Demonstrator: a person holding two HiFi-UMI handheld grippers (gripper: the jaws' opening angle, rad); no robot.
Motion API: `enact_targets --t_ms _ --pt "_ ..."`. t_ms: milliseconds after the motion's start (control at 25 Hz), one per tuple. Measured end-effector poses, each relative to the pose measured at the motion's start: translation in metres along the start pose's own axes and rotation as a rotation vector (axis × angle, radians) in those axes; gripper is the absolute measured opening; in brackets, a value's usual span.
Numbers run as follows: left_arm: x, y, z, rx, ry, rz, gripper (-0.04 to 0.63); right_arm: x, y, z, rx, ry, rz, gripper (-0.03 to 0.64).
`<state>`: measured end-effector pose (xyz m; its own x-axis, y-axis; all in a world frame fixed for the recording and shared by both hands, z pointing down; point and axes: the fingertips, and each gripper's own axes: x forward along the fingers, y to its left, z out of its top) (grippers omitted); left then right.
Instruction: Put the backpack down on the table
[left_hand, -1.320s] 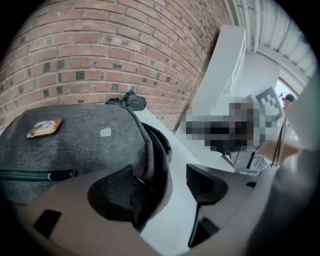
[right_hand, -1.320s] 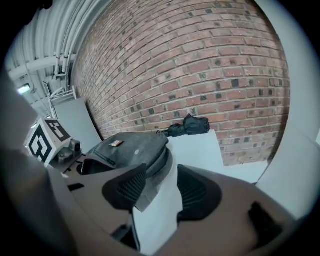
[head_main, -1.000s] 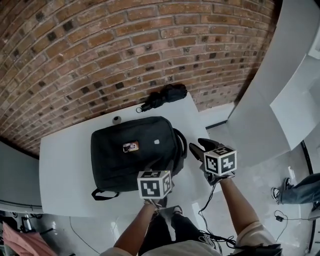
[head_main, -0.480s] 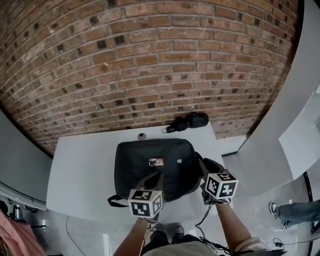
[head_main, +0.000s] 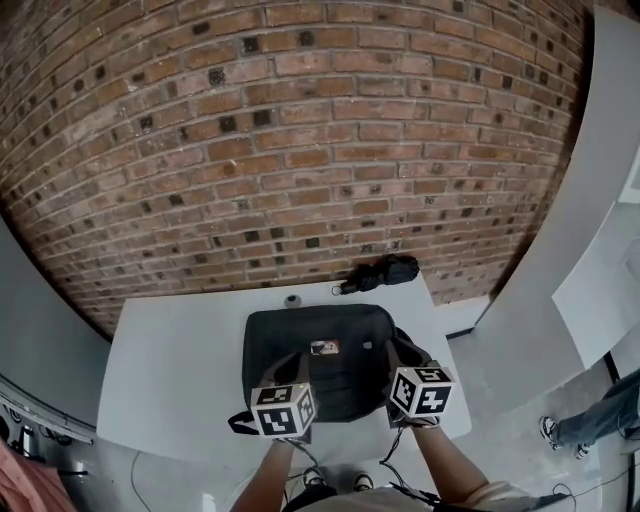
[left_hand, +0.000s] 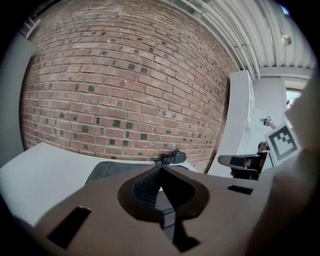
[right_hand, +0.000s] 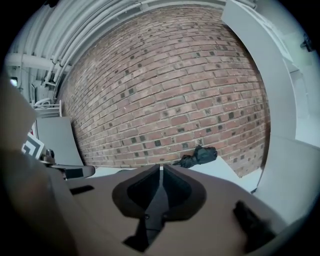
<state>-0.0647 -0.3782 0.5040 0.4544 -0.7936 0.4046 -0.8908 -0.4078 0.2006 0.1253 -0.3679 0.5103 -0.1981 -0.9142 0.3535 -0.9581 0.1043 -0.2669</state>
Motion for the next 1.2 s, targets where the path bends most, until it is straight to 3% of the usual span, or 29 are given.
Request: enact_targets --t_ms 440,1200 --pt "-0.009 0.026 -0.006 -0.004 0.015 0.02 0.011 0.0 0.013 -0.006 -0.015 0.004 -0.05 0.031" --pt "-0.003 0.022 -0.011 -0.022 0.026 -0.002 0.012 -0.006 0.005 -0.012 -0.018 0.025 -0.085 0.031"
